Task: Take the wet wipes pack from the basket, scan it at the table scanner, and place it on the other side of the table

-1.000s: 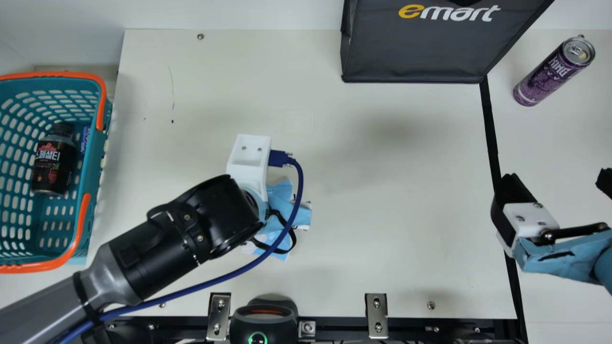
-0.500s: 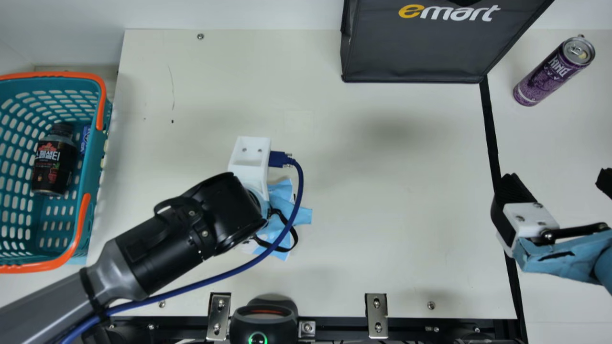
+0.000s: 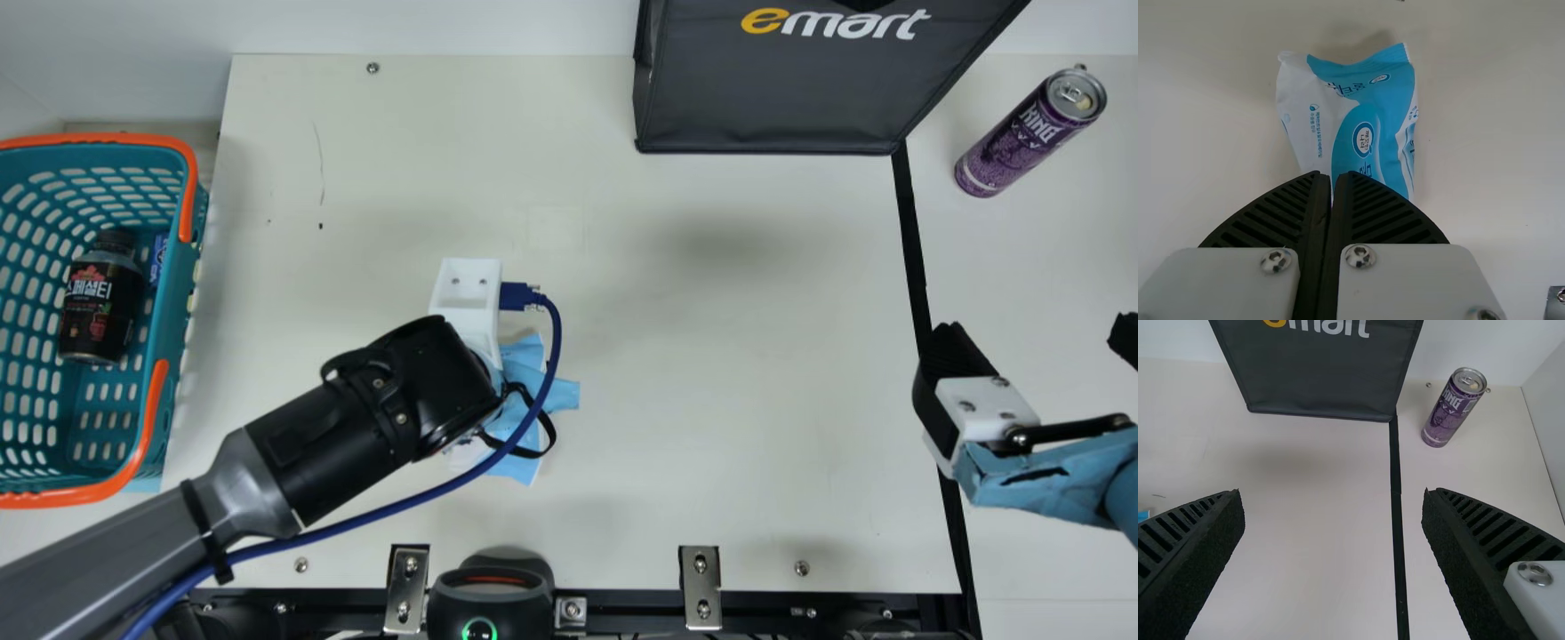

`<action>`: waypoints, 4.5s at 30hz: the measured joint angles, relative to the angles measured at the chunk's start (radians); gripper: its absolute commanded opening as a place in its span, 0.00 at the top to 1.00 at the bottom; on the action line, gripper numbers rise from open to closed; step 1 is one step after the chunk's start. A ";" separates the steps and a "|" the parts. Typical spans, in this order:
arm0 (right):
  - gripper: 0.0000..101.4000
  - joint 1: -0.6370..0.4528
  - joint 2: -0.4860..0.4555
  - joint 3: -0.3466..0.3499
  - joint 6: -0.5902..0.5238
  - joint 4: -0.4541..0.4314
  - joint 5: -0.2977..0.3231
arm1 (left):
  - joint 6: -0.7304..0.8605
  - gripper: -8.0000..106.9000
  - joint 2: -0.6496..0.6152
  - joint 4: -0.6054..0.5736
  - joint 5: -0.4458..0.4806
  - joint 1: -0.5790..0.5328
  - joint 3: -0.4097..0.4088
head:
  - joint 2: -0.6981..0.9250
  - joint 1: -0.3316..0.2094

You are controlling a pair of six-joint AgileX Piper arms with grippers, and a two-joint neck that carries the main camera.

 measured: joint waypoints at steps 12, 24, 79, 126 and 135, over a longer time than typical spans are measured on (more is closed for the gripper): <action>0.06 0.000 0.000 0.000 0.000 0.000 0.000 | -0.014 1.00 0.027 0.000 -0.065 0.008 0.065 | 0.000 0.000; 0.06 0.000 0.000 0.000 0.000 0.000 0.000 | -0.014 1.00 0.037 0.000 -0.100 0.013 0.099 | 0.000 0.000; 0.06 0.000 0.000 0.000 0.000 0.000 -0.001 | 0.044 0.15 0.042 -0.049 -0.088 0.017 0.063 | 0.000 -0.002; 0.06 0.000 0.000 0.000 0.000 0.000 -0.001 | 0.054 1.00 0.058 -0.030 -0.210 0.034 0.094 | 0.000 0.000; 0.06 0.000 0.000 0.000 0.000 0.000 -0.001 | 0.030 1.00 0.045 -0.012 -0.233 0.041 0.089 | 0.000 0.000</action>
